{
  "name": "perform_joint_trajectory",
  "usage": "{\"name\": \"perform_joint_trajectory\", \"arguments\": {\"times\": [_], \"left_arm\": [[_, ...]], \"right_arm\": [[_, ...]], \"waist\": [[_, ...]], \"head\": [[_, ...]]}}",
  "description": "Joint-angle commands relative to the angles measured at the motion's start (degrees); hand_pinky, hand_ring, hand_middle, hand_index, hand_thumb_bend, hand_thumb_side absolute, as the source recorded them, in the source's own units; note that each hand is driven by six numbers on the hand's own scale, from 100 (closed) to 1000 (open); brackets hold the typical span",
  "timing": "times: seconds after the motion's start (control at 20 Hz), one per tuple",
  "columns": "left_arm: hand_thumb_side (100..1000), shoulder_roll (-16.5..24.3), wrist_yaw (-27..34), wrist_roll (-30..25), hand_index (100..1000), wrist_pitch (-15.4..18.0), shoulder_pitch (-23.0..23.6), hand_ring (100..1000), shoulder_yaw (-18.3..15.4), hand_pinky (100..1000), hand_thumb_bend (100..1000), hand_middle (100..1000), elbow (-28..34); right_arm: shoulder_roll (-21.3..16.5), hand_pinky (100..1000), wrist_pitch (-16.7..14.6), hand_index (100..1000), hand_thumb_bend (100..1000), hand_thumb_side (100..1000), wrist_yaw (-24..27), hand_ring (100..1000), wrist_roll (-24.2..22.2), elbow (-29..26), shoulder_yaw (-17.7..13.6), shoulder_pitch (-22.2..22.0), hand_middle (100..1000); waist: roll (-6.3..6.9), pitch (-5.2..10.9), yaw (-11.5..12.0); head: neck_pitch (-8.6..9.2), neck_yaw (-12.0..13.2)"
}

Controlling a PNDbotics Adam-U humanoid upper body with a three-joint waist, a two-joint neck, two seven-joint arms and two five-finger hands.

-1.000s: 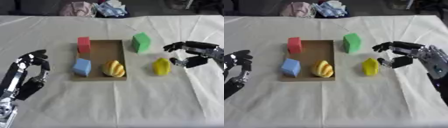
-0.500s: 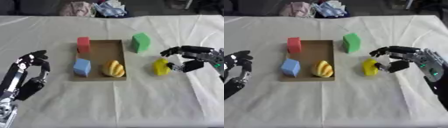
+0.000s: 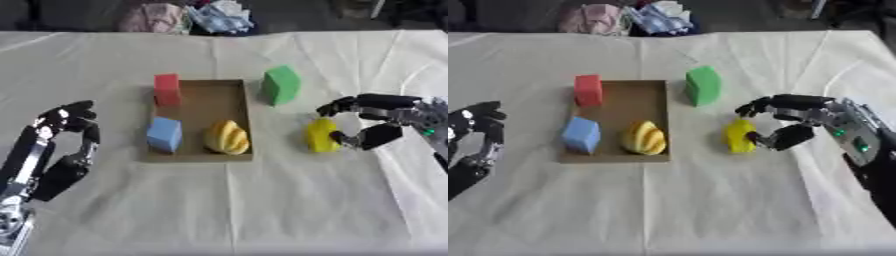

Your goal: Pick up objects on the table and place them in the box.

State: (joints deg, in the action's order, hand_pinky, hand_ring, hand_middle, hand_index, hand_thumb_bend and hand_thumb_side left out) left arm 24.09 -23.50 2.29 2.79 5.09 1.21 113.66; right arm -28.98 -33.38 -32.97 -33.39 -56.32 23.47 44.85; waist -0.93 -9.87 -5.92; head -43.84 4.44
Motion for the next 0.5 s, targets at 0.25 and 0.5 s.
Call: {"name": "perform_joint_trajectory", "arguments": {"times": [0.25, 0.5], "left_arm": [[709, 0.3, -0.1, -0.3, 873, 0.1, -0.1, 677, -0.1, 717, 100, 681, 0.9], [708, 0.1, -0.2, -0.4, 873, 0.1, 0.0, 677, 0.0, 720, 100, 680, 0.9]], "right_arm": [[-1.0, 899, -18.6, 884, 100, 315, -1.6, 862, -18.6, -1.3, 0.2, 0.9, 813], [-1.0, 890, -18.6, 635, 100, 301, -1.5, 849, -18.6, -1.4, -0.1, 0.8, 779]], "waist": [[-0.75, 1.74, 0.0], [-0.70, 1.75, -0.2]], "head": [[-0.27, 0.0], [-0.27, 0.1]]}}
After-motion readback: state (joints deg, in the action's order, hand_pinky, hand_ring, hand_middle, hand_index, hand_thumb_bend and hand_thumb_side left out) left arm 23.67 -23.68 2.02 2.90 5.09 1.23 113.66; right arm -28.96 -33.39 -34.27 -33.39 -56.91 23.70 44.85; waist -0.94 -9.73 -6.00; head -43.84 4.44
